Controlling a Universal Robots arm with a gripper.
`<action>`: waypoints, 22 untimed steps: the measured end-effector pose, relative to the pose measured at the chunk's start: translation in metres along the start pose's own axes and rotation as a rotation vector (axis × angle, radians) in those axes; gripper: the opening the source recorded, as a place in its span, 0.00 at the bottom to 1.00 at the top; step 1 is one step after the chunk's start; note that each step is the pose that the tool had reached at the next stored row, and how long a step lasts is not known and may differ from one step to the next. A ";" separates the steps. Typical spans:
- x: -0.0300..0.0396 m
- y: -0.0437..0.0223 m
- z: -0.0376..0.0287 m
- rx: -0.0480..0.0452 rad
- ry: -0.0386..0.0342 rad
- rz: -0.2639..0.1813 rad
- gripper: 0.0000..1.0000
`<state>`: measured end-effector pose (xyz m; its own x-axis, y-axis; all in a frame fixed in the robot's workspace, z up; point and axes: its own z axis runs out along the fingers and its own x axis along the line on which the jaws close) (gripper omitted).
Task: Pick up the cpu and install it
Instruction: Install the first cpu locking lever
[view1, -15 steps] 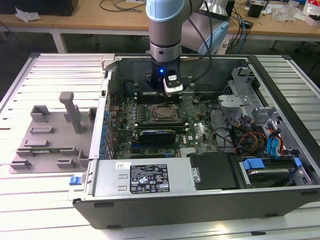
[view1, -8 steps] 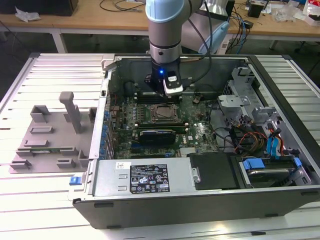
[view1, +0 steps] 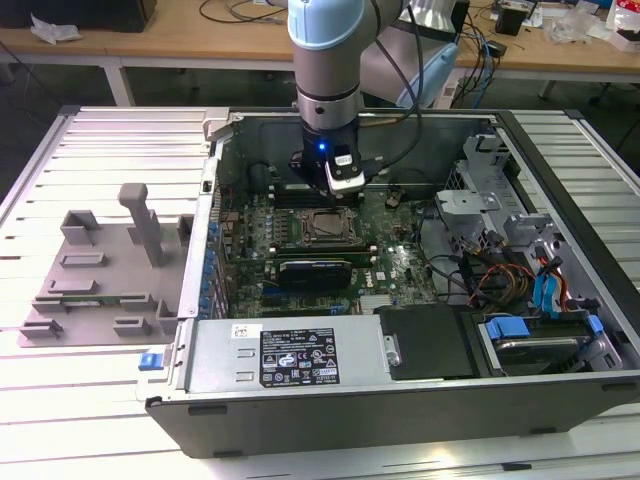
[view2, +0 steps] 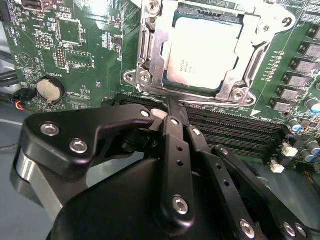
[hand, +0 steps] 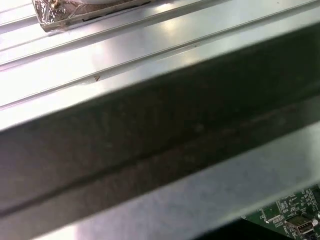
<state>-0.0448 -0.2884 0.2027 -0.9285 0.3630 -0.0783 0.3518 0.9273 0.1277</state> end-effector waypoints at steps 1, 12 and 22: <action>0.0001 -0.0004 0.0001 0.0002 -0.0001 0.000 0.11; -0.0012 -0.0050 0.0028 -0.0007 -0.0037 0.000 0.11; -0.0029 -0.0023 -0.0180 0.0178 -0.0104 -0.003 0.11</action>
<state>-0.0451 -0.2932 0.2204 -0.9282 0.3613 -0.0889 0.3514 0.9298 0.1099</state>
